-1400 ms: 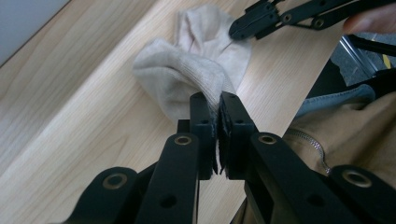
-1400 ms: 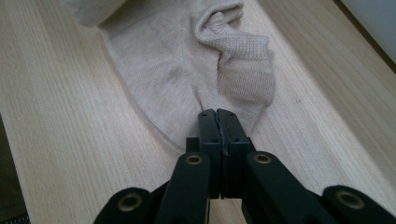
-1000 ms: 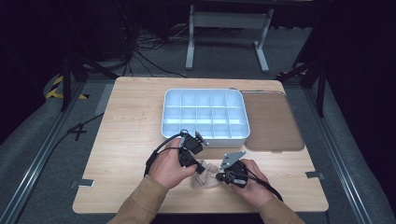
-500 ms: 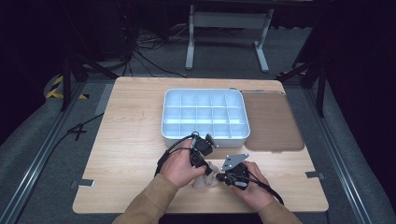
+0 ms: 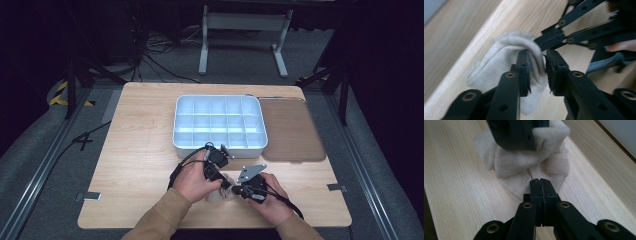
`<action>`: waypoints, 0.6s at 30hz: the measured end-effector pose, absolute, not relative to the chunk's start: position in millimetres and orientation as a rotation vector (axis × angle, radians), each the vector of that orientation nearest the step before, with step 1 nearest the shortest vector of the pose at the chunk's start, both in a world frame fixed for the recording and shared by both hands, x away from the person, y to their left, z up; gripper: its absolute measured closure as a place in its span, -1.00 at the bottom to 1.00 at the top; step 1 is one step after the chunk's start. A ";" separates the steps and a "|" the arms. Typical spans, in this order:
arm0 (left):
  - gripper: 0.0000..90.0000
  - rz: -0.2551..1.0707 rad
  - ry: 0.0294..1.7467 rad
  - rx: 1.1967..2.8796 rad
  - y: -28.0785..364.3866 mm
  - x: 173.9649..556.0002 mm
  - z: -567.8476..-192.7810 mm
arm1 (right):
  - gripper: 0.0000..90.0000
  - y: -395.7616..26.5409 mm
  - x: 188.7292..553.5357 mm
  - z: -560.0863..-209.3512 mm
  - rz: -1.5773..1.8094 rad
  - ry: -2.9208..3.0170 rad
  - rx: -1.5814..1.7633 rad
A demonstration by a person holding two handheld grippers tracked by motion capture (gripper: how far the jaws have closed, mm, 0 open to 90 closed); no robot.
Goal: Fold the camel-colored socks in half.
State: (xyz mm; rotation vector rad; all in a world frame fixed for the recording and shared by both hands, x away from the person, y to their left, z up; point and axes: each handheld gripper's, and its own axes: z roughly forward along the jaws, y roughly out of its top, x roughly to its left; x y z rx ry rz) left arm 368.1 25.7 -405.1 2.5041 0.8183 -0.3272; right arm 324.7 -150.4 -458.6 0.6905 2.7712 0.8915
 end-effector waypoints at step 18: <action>0.55 -0.191 0.928 2.399 79.0 355.1 -382.2 | 0.98 -148.2 317.2 -405.8 1.053 2.691 0.639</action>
